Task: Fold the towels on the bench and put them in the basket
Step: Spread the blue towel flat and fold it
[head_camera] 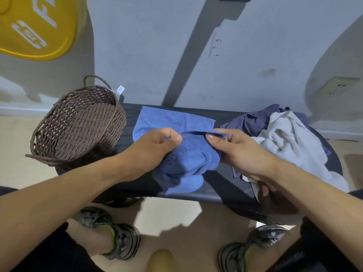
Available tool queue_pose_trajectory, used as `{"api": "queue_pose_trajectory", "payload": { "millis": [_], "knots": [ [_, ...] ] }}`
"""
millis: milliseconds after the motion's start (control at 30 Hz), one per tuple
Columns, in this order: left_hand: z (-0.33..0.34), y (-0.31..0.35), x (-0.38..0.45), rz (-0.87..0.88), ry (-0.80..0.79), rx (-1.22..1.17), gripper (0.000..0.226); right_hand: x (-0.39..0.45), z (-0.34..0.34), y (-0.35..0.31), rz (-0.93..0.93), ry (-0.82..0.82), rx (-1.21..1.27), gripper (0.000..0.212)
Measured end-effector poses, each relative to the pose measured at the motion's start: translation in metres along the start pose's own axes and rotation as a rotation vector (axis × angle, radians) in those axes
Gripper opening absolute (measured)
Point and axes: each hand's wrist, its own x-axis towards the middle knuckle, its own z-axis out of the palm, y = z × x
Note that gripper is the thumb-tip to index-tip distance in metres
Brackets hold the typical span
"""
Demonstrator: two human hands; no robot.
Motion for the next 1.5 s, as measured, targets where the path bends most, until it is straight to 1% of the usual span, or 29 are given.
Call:
{"api": "queue_pose_trajectory", "payload": {
  "millis": [33, 100, 133, 200, 267, 333, 400, 500, 567, 633, 733, 833, 900, 933, 1000, 1033, 1100, 1133, 1167, 1233, 1267, 1300, 1333, 1367, 1433, 1500],
  "knots": [
    [0.000, 0.000, 0.000, 0.003, -0.035, 0.030, 0.036, 0.000, 0.001, 0.001, -0.001, 0.016, 0.004, 0.056],
    [-0.005, -0.001, -0.001, -0.031, -0.156, 0.050, 0.060, 0.001, -0.001, 0.006, 0.023, 0.070, 0.021, 0.057],
    [-0.010, 0.000, -0.002, -0.044, -0.240, 0.095, 0.062, 0.002, -0.003, 0.010, 0.046, 0.098, 0.036, 0.055],
    [-0.022, 0.002, -0.002, -0.055, -0.444, 0.309, 0.051, 0.004, -0.008, 0.017, 0.117, 0.141, 0.059, 0.049],
    [-0.035, 0.003, -0.001, -0.146, -0.616, 0.487, 0.043, 0.006, -0.013, 0.023, 0.214, 0.121, 0.068, 0.042],
    [-0.046, -0.001, 0.001, -0.273, -0.712, 0.524, 0.041, 0.006, -0.016, 0.027, 0.306, 0.059, 0.032, 0.035],
    [-0.055, -0.007, 0.004, -0.279, -0.739, 0.512, 0.035, 0.007, -0.016, 0.031, 0.382, 0.038, -0.036, 0.034],
    [-0.066, -0.016, 0.009, -0.303, -0.661, 0.366, 0.030, 0.010, -0.016, 0.034, 0.429, 0.077, -0.059, 0.033],
    [-0.072, -0.019, 0.014, -0.310, -0.589, 0.351, 0.029, 0.014, -0.017, 0.033, 0.418, 0.136, -0.017, 0.032],
    [-0.077, -0.020, 0.020, -0.290, -0.508, 0.434, 0.029, 0.018, -0.019, 0.033, 0.386, 0.242, -0.005, 0.032],
    [-0.087, -0.018, 0.027, -0.362, -0.436, 0.557, 0.042, 0.028, -0.021, 0.030, 0.332, 0.406, 0.016, 0.036],
    [-0.100, -0.014, 0.031, -0.448, -0.465, 0.522, 0.057, 0.038, -0.024, 0.029, 0.312, 0.480, 0.053, 0.044],
    [-0.107, -0.011, 0.031, -0.466, -0.535, 0.457, 0.059, 0.039, -0.026, 0.029, 0.326, 0.447, 0.069, 0.049],
    [-0.111, -0.009, 0.030, -0.461, -0.578, 0.423, 0.058, 0.040, -0.027, 0.030, 0.340, 0.404, 0.074, 0.047],
    [-0.114, -0.008, 0.028, -0.448, -0.655, 0.359, 0.050, 0.040, -0.027, 0.032, 0.373, 0.270, 0.057, 0.036],
    [-0.115, -0.009, 0.028, -0.432, -0.664, 0.342, 0.043, 0.039, -0.026, 0.033, 0.391, 0.206, 0.038, 0.032],
    [-0.115, -0.017, 0.029, -0.396, -0.587, 0.290, 0.028, 0.038, -0.028, 0.034, 0.435, 0.102, 0.021, 0.036],
    [-0.114, -0.020, 0.030, -0.390, -0.531, 0.243, 0.025, 0.038, -0.030, 0.032, 0.460, 0.058, 0.018, 0.037],
    [-0.113, -0.024, 0.031, -0.387, -0.470, 0.202, 0.027, 0.038, -0.034, 0.031, 0.479, 0.023, 0.006, 0.033],
    [-0.113, -0.031, 0.037, -0.368, -0.303, 0.193, 0.029, 0.042, -0.041, 0.027, 0.478, 0.001, -0.034, 0.013],
    [-0.114, -0.033, 0.042, -0.353, -0.184, 0.209, 0.027, 0.044, -0.042, 0.025, 0.459, 0.028, -0.051, 0.009],
    [-0.114, -0.035, 0.047, -0.339, -0.052, 0.193, 0.025, 0.047, -0.044, 0.025, 0.427, 0.081, -0.056, 0.011],
    [-0.112, -0.038, 0.052, -0.340, 0.072, 0.105, 0.020, 0.050, -0.045, 0.026, 0.384, 0.147, -0.036, 0.015],
    [-0.108, -0.040, 0.056, -0.345, 0.180, -0.034, 0.015, 0.054, -0.044, 0.028, 0.334, 0.211, 0.006, 0.019],
    [-0.097, -0.044, 0.060, -0.327, 0.322, -0.265, 0.010, 0.058, -0.040, 0.032, 0.232, 0.298, 0.093, 0.023],
    [-0.087, -0.051, 0.065, -0.302, 0.401, -0.321, 0.015, 0.061, -0.037, 0.037, 0.156, 0.297, 0.165, 0.027]
  ]
}}
